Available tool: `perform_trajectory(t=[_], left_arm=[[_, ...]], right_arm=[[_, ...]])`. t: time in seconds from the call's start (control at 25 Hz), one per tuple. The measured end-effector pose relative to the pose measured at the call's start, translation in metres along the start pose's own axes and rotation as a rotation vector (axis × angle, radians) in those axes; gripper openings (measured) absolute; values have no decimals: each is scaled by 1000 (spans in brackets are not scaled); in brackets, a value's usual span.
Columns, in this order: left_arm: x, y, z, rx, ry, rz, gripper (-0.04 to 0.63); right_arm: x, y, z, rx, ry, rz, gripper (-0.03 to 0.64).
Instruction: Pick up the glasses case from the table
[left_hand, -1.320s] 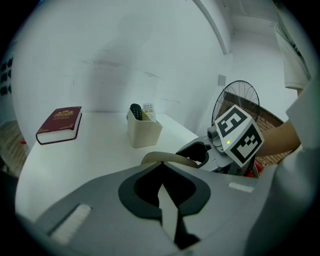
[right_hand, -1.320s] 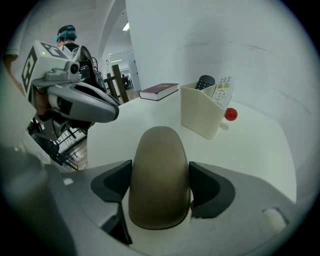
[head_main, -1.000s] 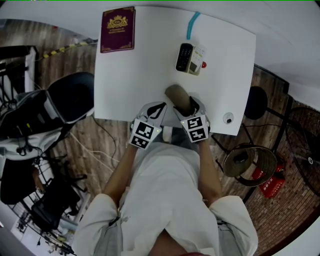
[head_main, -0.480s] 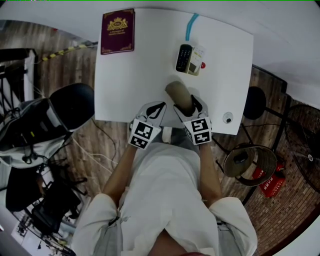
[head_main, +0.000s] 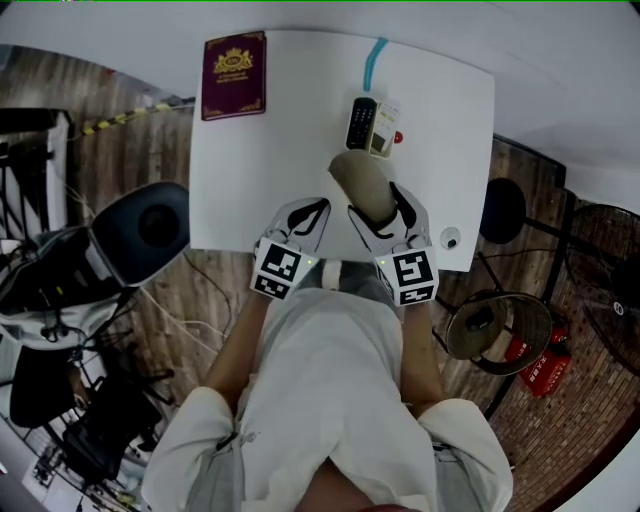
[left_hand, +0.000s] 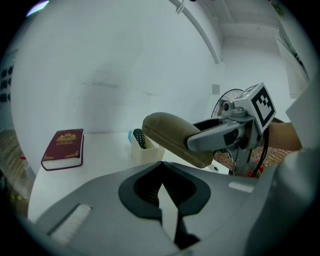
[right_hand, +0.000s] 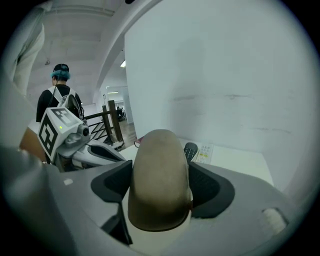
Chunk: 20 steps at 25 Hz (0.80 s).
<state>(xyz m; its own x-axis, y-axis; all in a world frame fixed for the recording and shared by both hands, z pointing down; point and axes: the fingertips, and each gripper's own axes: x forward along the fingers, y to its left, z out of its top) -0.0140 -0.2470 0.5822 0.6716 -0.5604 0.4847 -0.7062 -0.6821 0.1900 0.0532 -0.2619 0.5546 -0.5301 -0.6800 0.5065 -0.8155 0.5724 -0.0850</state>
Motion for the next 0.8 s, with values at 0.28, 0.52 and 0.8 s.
perform_trajectory(t=[0.28, 0.52, 0.8], left_arm=[[-15, 1, 46, 43, -100, 3, 18], [-35, -2, 82, 87, -182, 2, 18], [-63, -10, 117, 132, -275, -3, 18]], right_arm=[[-25, -2, 57, -53, -137, -32, 354], [-49, -5, 84, -63, -222, -72, 354], [-79, -6, 100, -64, -296, -126, 354]])
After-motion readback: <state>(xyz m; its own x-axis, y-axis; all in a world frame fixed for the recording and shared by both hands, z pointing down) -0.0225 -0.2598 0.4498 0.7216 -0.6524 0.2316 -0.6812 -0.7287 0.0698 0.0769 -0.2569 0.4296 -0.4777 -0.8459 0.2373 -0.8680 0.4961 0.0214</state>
